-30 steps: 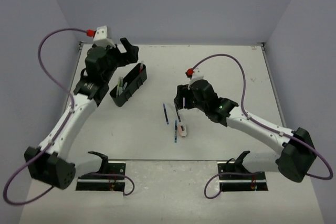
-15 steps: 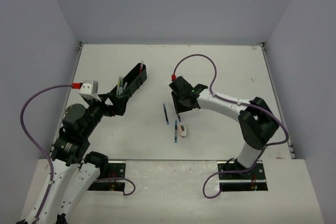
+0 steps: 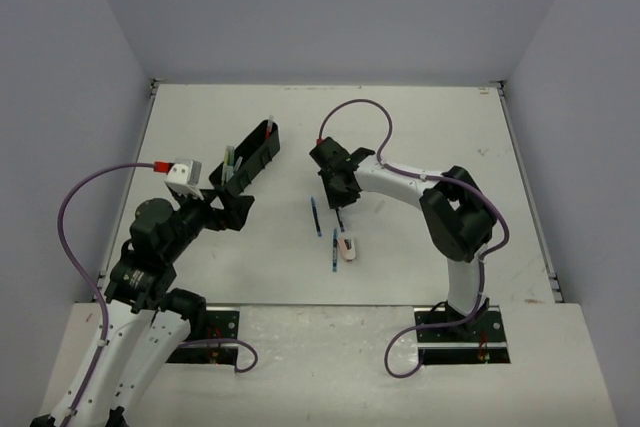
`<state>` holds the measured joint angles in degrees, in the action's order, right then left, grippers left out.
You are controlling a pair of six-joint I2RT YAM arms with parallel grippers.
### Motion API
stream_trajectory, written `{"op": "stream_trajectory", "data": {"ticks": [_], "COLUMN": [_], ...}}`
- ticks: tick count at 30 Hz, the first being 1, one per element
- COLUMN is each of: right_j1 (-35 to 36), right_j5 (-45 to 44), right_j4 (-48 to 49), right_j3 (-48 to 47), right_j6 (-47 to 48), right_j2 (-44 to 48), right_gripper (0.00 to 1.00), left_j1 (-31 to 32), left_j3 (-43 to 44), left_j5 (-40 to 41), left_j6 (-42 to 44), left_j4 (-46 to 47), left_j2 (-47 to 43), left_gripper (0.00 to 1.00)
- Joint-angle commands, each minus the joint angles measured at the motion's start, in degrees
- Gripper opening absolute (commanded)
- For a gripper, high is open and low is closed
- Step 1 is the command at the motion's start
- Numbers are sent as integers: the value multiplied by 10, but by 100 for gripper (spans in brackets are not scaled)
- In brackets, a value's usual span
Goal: Sort the stationery into containers
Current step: Pick up the pen from the center of the board.
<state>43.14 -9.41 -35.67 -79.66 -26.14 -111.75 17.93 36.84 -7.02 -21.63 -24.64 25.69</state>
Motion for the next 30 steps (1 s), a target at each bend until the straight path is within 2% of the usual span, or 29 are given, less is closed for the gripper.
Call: {"op": "stream_trajectory", "data": {"ticks": [1,17,23,27,30], "right_j1": [-2,2,10,13,14], "right_j5": [8,2,-8,-10,-8], "right_j4": [-20,-30,-34,-36,-35], "right_j3": [-48,-49,-50,-46,-45], "right_j6": [10,-17,-21,-24,-25], "right_j2": [-32,-67,-70,-75,-73], "right_gripper": [25,14,22,22,15], "left_j1": [7,9,9,9,9], "left_j3": [-3,-4,-2,-2,-3], "left_j5": [-16,-3,4,4,7], "left_j6": [13,9,7,7,6], "left_j4": [16,16,11,10,10], "left_j2": [-4,11,23,23,22], "left_gripper": [100,100,100,100,100]}}
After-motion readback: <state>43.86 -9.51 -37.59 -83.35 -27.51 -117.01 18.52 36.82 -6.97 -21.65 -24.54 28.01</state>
